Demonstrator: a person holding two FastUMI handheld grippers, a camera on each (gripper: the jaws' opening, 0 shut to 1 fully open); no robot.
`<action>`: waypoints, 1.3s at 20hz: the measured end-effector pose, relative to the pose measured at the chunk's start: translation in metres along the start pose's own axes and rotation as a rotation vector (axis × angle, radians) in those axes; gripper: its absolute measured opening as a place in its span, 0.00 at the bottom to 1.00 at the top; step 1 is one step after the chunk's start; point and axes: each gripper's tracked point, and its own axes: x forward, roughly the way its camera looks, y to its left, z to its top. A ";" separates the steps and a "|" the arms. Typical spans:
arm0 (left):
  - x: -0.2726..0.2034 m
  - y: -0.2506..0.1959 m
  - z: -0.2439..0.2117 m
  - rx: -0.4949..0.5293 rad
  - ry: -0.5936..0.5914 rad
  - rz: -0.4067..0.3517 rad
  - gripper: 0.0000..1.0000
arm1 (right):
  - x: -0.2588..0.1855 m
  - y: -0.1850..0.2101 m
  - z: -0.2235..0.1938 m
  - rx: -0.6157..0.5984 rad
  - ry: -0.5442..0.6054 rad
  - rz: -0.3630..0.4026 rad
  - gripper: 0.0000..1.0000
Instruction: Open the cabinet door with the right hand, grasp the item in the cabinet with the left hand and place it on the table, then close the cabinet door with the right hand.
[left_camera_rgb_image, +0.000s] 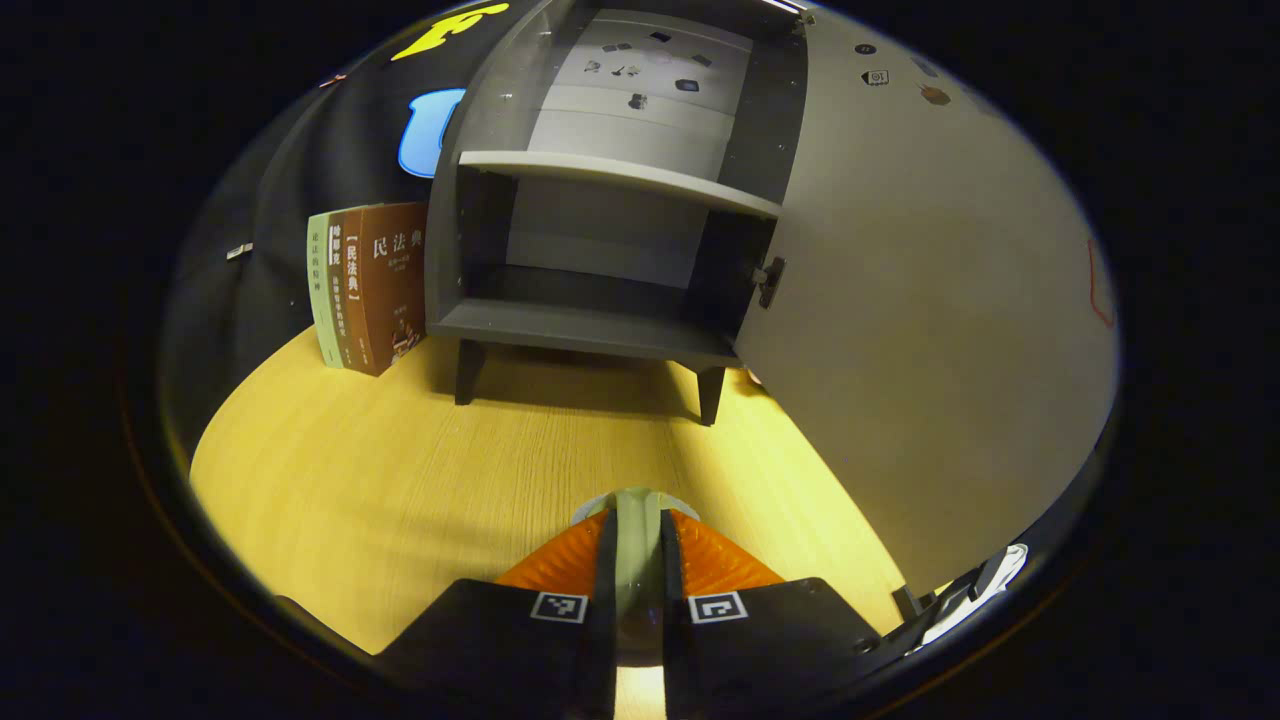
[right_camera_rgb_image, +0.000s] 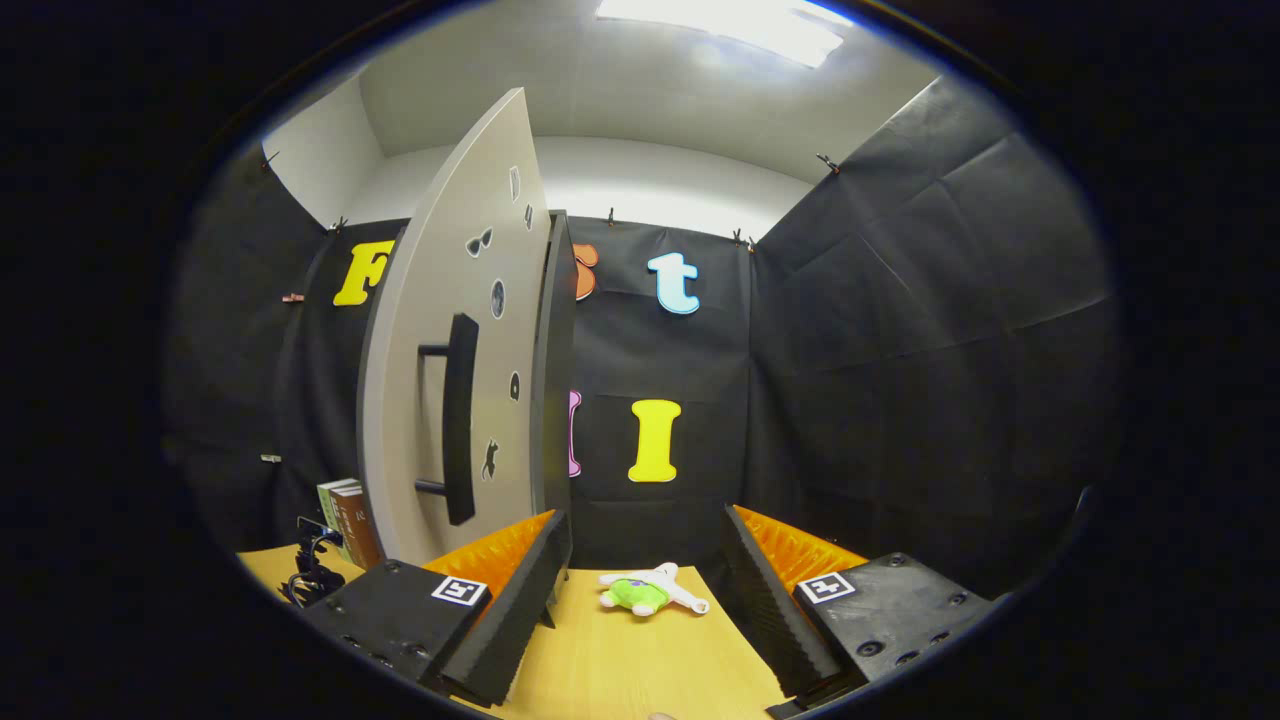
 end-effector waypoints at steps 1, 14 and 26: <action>0.005 0.003 -0.007 0.009 -0.004 0.015 0.23 | 0.002 -0.002 -0.010 -0.005 0.015 0.003 0.96; 0.044 0.016 -0.063 0.027 0.003 0.065 0.25 | -0.003 0.003 -0.069 -0.036 0.133 0.049 0.97; 0.025 0.026 -0.040 0.060 -0.012 0.083 0.95 | -0.006 0.012 -0.047 -0.010 0.121 0.039 0.97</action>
